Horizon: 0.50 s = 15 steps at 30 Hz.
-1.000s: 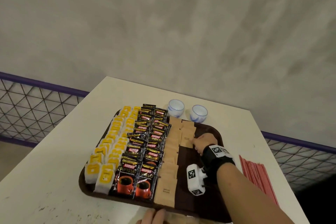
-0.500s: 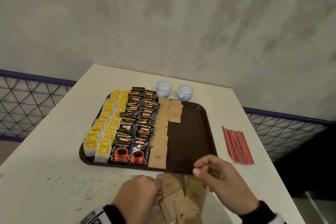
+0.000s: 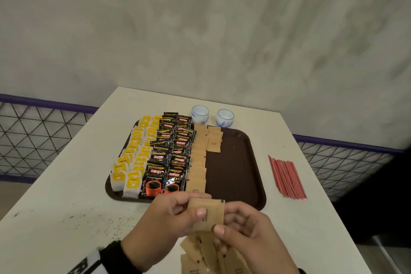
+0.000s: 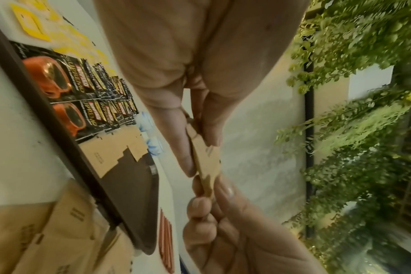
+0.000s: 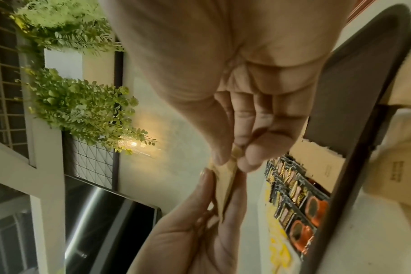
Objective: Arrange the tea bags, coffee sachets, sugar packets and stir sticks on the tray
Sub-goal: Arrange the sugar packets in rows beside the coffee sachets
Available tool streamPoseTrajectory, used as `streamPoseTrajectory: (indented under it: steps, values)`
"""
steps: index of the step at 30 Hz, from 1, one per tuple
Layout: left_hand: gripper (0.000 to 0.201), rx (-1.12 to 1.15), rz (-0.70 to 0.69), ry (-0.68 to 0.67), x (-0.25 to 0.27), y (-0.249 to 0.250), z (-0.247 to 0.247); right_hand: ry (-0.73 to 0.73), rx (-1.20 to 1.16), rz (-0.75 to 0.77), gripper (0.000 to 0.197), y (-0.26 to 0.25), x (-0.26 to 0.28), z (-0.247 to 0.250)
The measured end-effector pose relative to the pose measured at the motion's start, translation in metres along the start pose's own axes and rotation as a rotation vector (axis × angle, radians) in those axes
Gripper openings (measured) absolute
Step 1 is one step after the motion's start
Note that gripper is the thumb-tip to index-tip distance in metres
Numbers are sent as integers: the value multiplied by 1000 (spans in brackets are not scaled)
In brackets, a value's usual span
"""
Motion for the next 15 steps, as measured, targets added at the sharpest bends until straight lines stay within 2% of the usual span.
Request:
streamPoseTrajectory:
  steps: [4,8,10,12,14,15]
  values:
    - [18,-37,-72,53,8,15,2,59,-43,35,20,-6,-1,5]
    - [10,-38,-40,137,9,14,7,26,-67,-3,48,-2,-5,4]
    - [14,45,27,156,8,7,6,-25,-168,-83,60,8,-8,-4]
    - [21,108,69,124,7,0,0,-5,-296,-120,67,14,-12,-5]
    - [20,-26,51,93,7,-2,-2,40,-381,-110,69,13,-21,3]
    - [16,-138,39,71,1,-7,-2,56,-384,-99,63,9,-27,10]
Point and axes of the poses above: each hand's wrist, its own x-axis away from the middle knuckle, its own z-axis out of the back of the hand, y = z × x, the point moved 9 cm from there along -x, towards the middle knuckle, and after that the axes turned 3 degrees about -z, right-handed, at the moved point
